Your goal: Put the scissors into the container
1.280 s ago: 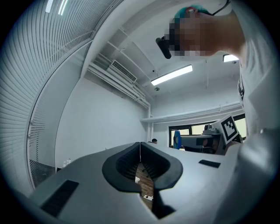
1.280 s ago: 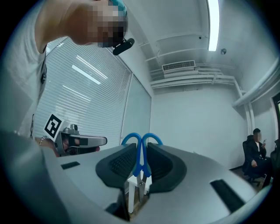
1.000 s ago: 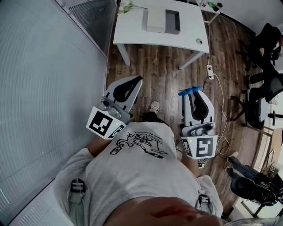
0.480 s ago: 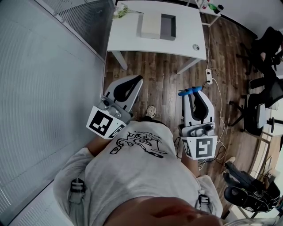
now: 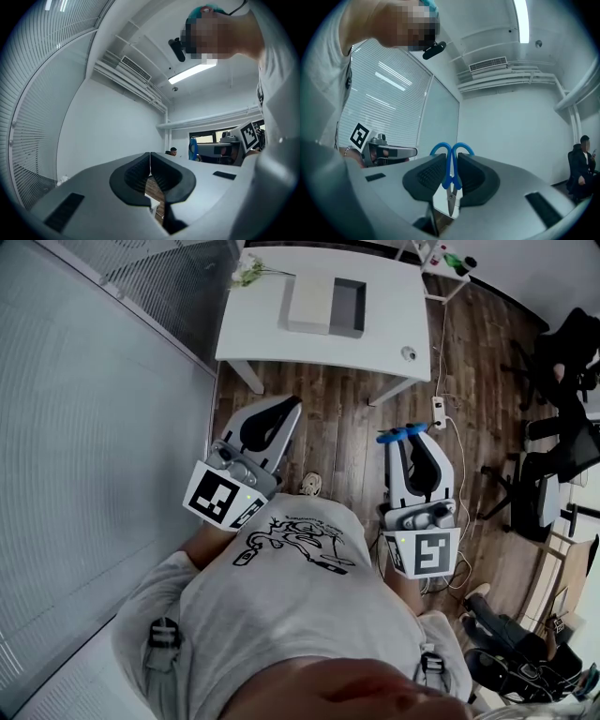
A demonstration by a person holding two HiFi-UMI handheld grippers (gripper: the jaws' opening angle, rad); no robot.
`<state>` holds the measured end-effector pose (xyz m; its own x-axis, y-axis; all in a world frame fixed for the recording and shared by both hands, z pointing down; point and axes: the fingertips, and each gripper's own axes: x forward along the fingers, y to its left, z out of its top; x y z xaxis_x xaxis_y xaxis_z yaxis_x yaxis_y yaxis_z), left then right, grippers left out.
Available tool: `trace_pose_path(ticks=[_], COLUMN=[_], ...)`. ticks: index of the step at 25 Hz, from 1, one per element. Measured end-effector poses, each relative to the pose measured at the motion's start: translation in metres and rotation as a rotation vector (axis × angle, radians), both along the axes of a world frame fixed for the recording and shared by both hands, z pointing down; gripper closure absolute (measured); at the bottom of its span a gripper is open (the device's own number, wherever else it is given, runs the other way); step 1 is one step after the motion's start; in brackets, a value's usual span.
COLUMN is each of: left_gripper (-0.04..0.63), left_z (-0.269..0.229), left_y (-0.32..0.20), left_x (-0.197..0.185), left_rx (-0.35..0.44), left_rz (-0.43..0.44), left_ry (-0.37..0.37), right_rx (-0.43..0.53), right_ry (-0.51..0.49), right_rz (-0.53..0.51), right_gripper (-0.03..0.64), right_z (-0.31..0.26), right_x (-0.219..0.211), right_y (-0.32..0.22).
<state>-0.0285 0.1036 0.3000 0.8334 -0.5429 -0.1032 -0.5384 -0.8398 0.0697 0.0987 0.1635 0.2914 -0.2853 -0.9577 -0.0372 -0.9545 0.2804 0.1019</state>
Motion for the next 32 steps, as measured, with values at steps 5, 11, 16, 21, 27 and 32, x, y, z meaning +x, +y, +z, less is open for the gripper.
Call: trace_pose_path(ticks=[5, 11, 16, 21, 27, 32], left_gripper=[0.574, 0.574, 0.574, 0.574, 0.574, 0.574], left_z=[-0.002, 0.004, 0.008, 0.004, 0.007, 0.013], left_y=[-0.012, -0.016, -0.024, -0.039, -0.063, -0.089], left_x=[0.015, 0.02, 0.016, 0.019, 0.024, 0.023], left_rx=[0.0, -0.017, -0.024, -0.026, -0.027, -0.032], left_rz=[-0.014, -0.035, -0.049, -0.05, -0.043, -0.041], left_ry=[0.006, -0.001, -0.007, -0.012, -0.009, -0.007], right_rx=[-0.01, -0.015, -0.021, -0.019, -0.019, -0.024], right_ry=[-0.002, -0.002, -0.007, -0.01, -0.007, -0.004], right_rz=[-0.014, -0.034, -0.045, -0.048, -0.049, -0.048], right_gripper=[0.532, 0.532, 0.532, 0.532, 0.532, 0.532], right_z=[0.001, 0.005, 0.009, 0.004, 0.006, 0.011], right_x=[0.016, 0.023, 0.022, 0.024, 0.026, 0.025], right_y=[-0.014, -0.023, -0.034, -0.051, -0.074, -0.1])
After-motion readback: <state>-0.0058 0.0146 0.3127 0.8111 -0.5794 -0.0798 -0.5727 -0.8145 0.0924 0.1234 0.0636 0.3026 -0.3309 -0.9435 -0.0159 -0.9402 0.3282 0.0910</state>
